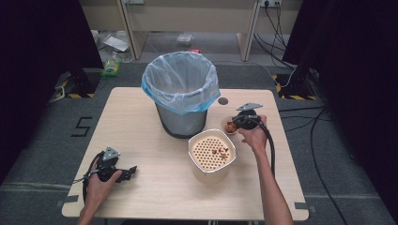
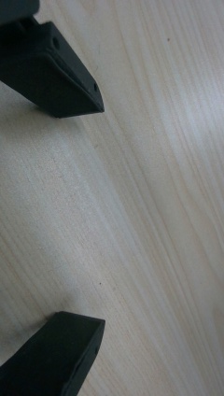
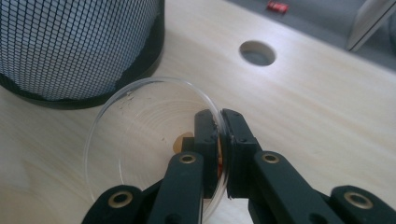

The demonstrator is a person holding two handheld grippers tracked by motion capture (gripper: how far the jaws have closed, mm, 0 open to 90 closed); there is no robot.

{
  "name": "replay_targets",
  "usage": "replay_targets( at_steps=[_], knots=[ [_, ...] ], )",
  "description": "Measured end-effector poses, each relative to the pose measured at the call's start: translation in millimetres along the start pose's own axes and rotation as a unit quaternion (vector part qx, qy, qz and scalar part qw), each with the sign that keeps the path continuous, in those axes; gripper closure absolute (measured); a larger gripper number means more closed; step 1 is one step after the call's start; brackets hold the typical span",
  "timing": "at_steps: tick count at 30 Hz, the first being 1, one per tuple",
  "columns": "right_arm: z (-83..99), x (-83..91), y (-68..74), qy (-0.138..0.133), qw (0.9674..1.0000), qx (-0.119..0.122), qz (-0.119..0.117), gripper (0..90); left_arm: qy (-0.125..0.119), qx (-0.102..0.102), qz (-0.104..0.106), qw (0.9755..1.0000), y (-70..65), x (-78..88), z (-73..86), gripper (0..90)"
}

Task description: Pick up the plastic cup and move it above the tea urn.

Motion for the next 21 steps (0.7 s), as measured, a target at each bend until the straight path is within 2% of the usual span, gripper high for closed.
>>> replay_targets(
  at_steps=[3, 4, 5, 7, 13, 18, 21],
  knots=[
    [-3.8, 8.5, -1.5, -0.023, 0.9996, 0.0, 0.013, 85.8, 0.0, 0.0, 0.0, 1.0, 0.0, 0.0, 0.0, 0.0],
    [-3.8, 8.5, -1.5, -0.023, 0.9996, 0.0, 0.013, 85.8, 0.0, 0.0, 0.0, 1.0, 0.0, 0.0, 0.0, 0.0],
    [-6.4, 13.6, -2.2, -0.034, 0.9992, 0.009, 0.021, 85.7, 0.0, 0.0, 0.0, 1.0, 0.0, 0.1, 0.0, 0.0],
    [-8.1, 17.9, -2.6, -0.045, 0.9986, 0.01, 0.028, 85.7, 0.0, 0.0, 0.0, 1.0, 0.0, 0.1, 0.0, 0.0],
    [-11.1, 25.7, -6.2, -0.062, 0.9968, 0.017, 0.048, 85.6, 0.001, -0.001, 0.0, 1.0, 0.1, 0.1, 0.1, 0.0],
    [-18.1, 34.6, -10.0, -0.08, 0.9946, 0.025, 0.062, 85.6, 0.001, 0.0, 0.0, 1.0, 0.0, 0.1, 0.0, 0.0],
    [-25.0, 41.8, -11.5, -0.098, 0.9921, 0.031, 0.071, 85.6, 0.0, 0.0, 0.0, 1.0, 0.0, 0.0, 0.0, 0.0]
  ],
)
Point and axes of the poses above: each handheld gripper's, and its own axes: x roughly backward along the jaws, z roughly out of its underside, y roughly to its left, the point moved 6 cm from there along -x, roughly forward along the jaws, and after that the axes turned 3 degrees about z, right-handed, at the moved point
